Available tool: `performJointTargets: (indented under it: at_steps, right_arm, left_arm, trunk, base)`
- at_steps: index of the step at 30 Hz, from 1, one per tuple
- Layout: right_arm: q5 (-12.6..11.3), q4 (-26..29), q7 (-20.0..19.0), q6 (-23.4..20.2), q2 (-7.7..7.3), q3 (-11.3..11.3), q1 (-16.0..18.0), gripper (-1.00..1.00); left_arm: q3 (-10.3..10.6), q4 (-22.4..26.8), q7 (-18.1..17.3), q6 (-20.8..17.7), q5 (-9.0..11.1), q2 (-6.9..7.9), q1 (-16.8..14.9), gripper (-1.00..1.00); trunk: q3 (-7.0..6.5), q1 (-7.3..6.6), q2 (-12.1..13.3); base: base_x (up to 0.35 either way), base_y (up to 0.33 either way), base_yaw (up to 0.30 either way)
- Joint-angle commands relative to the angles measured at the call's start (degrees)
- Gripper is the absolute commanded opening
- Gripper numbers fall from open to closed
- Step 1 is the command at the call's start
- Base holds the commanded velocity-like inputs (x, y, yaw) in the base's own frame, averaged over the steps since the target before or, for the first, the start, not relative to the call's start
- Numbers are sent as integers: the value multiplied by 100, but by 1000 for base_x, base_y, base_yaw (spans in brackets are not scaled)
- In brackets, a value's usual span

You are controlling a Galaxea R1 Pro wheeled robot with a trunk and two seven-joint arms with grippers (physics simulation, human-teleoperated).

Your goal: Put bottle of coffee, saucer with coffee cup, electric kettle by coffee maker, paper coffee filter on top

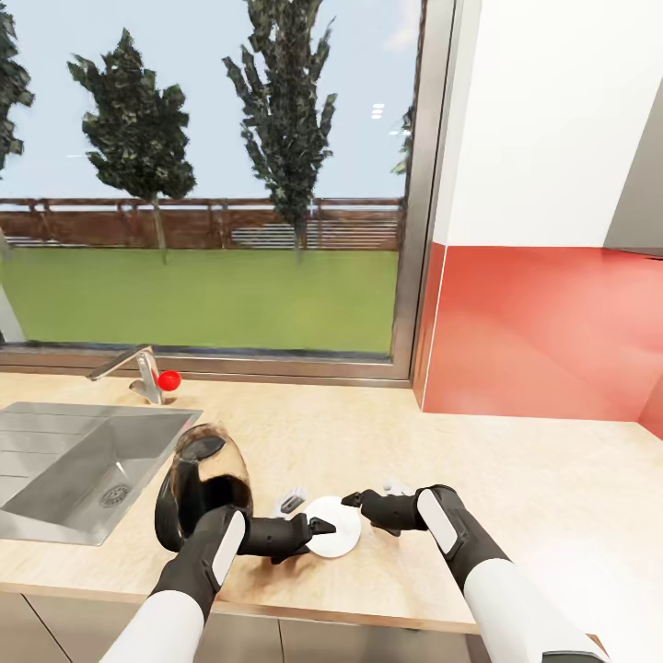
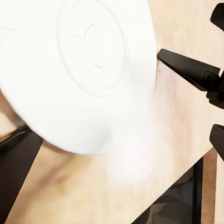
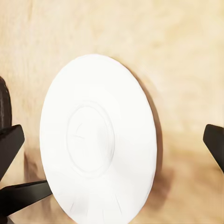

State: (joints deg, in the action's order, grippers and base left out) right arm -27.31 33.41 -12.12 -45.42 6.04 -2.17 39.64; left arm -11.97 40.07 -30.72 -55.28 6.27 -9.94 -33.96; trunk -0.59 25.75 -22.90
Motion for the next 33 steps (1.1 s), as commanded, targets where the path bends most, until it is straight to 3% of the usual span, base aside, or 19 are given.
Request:
performJointTargets:
  at_steps: [1, 9, 12, 20, 27, 33]
  right_arm:
    - [86, 0, -18, -14, 3, -20, 0, 100]
    - [86, -3, -18, 3, 7, -20, -1, 100]
    - [86, -9, -18, 268, 11, -13, -3, 100]
    - [86, -2, -18, 454, 19, -6, -1, 100]
    - [109, -53, -18, 1164, 31, 14, 0, 100]
    - [112, -412, -18, 1691, 60, 45, 0, 100]
  left_arm:
    - [-24, -2, 16, -17, -55, -6, 0, 100]
    - [-24, -13, 14, -17, -55, -6, 3, 100]
    - [-24, -61, 25, 13, -60, -6, 3, 100]
    - [-27, -55, 67, 47, -77, 6, 3, 100]
    - [-28, -60, 74, 52, -67, 9, 3, 100]
    - [-25, -61, 74, 53, -64, 10, 3, 100]
  trunk:
    - [4, 3, -2]
    - [4, 3, -2]
    - [4, 3, -2]
    - [4, 3, -2]
    - [4, 3, -2]
    - [4, 3, -2]
  base:
    - [2, 0, 0]
    - [0, 0, 0]
    - [0, 0, 0]
    - [0, 0, 0]
    - [0, 0, 0]
    - [0, 0, 0]
